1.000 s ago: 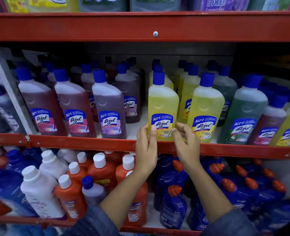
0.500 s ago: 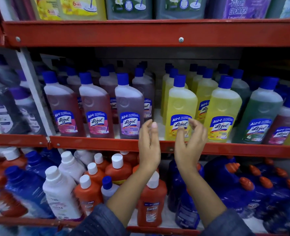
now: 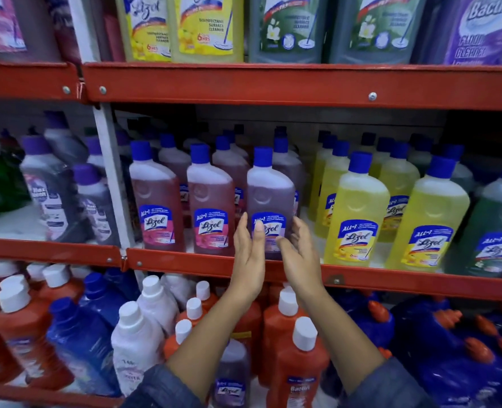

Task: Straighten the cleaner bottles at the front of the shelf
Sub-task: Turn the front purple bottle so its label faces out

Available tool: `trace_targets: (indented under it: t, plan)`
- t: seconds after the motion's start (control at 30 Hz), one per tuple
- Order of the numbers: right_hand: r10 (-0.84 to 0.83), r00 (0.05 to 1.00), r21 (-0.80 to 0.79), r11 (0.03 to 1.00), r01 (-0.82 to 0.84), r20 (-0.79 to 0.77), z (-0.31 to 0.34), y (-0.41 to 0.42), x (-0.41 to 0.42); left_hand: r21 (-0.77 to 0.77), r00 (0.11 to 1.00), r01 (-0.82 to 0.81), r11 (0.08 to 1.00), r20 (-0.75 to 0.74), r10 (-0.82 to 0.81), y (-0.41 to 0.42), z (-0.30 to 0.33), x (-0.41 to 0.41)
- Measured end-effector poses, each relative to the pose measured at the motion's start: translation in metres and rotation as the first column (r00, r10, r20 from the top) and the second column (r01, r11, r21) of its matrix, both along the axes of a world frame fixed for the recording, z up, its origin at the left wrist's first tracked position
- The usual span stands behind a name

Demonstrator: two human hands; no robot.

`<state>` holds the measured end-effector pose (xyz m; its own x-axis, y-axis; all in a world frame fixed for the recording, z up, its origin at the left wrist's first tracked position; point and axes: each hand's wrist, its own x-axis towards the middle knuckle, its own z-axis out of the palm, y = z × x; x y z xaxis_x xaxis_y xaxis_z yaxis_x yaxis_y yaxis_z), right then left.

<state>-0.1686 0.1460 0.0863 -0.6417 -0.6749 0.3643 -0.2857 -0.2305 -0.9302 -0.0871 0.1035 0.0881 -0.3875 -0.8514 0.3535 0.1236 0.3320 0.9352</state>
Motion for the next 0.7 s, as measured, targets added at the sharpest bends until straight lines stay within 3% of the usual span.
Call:
trace_targets:
  t: [0.7]
  plan:
    - [-0.149,0.989,-0.004,0.989,0.149,-0.006,-0.004,0.005,-0.010,-0.048,0.998,0.056,0.997,0.044,-0.054,0.010,-0.001,-0.012]
